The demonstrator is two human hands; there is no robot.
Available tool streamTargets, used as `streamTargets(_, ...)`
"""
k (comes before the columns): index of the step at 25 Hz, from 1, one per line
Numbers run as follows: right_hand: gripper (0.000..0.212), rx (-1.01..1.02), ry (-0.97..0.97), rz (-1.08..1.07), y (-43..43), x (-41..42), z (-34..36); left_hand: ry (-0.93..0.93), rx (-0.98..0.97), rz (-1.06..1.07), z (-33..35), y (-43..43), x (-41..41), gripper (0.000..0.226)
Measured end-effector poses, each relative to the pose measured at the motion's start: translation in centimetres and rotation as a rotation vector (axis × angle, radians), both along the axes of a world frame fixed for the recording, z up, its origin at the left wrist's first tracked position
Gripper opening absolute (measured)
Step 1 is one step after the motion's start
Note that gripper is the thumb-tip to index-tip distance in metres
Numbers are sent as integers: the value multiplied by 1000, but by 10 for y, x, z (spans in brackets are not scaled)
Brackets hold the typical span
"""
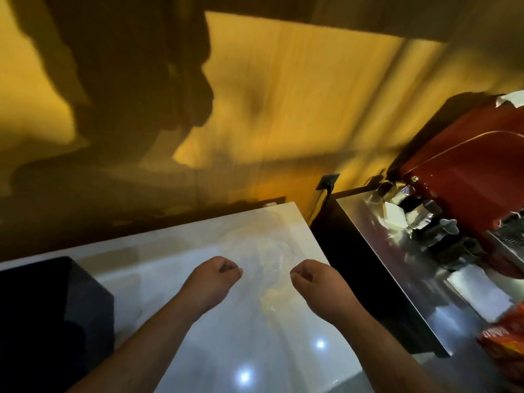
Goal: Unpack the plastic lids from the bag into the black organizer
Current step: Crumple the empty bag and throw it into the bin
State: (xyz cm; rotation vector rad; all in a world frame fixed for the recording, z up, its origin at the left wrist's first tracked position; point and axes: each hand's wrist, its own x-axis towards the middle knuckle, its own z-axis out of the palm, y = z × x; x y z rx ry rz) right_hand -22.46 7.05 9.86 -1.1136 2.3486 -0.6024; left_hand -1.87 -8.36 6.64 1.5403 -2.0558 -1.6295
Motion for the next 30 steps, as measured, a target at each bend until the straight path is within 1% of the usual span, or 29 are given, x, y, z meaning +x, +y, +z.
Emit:
streamTargets(3,11,-38,-12,56,-24,-22,-14,-53,-6,56,-5,-6,-9,12)
streamTargets(8,11,-65,-62,96,-59,-67,-35,-154,-15,183,-12,-7,-31,15)
streamTargets(11,4,-92,-83,50,-71,-95,-53,-205,4,260,-19,-4,-47,32)
streamTargets(12,14,-79,-76,29,-73,-103,-59,-227,37,305,-20,0,-52,43)
streamTargets(14,45,10,-125,-14,-78,-116,-73,-261,101,401,-30,5,-63,70)
streamTargets(16,70,161,-271,-58,-80,-120,-86,-224,204,494,-41,11,-67,94)
streamTargets(18,80,238,-471,-133,-80,-121,-89,-109,348,563,-46,16,-67,103)
streamTargets(20,75,283,-679,-148,-80,-123,-101,17,470,631,-60,21,-70,97)
streamTargets(21,69,291,-758,-168,-79,-124,-102,47,498,625,-63,22,-69,92)
streamTargets(23,49,296,-879,-194,-75,-122,-102,80,516,632,-69,26,-68,78)
streamTargets(25,27,303,-931,-171,-72,-117,-97,129,500,689,-68,30,-66,60)
streamTargets(27,6,275,-932,-183,-74,-107,-85,155,458,733,-58,32,-59,45)
streamTargets(28,5,254,-917,-200,-75,-102,-79,160,428,738,-53,32,-52,40)
streamTargets(30,12,186,-908,-183,-80,-94,-63,187,370,747,-38,30,-35,35)
